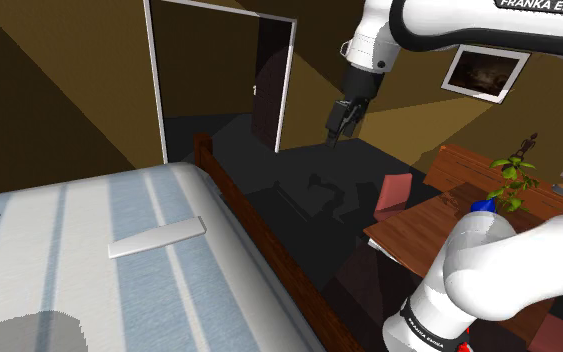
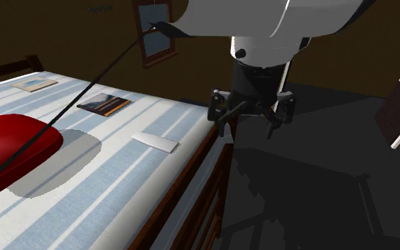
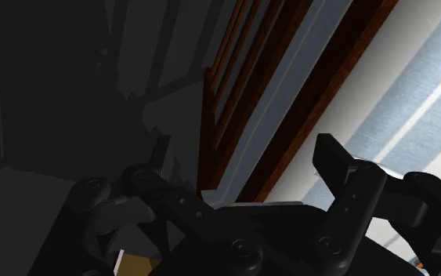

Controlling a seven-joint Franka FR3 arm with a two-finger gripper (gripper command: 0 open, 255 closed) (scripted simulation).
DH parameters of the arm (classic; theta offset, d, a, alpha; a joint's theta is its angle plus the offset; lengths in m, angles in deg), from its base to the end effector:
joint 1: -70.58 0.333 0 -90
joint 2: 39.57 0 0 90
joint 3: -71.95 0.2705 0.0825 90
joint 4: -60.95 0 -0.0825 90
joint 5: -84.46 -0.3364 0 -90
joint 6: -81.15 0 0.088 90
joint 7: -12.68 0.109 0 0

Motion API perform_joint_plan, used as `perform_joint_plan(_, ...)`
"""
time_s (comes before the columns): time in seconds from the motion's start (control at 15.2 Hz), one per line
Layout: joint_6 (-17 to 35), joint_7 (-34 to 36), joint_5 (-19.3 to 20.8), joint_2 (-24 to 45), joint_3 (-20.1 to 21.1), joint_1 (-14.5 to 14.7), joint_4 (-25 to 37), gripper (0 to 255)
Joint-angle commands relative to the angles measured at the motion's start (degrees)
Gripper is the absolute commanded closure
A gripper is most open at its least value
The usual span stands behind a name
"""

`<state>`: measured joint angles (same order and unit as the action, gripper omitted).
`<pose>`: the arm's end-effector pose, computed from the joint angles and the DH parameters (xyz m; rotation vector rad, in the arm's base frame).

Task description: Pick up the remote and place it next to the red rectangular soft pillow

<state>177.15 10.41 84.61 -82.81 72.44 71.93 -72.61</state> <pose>0.3098 0.0103 0.5674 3.1269 0.1092 0.1551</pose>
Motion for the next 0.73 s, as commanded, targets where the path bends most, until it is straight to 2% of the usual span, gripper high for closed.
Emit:
perform_joint_plan(0.0,0.0,0.0,0.0,0.0,0.0,0.0,0.0,0)
perform_joint_plan(0.66,11.9,-11.7,-0.3,19.9,0.7,5.8,6.6,0)
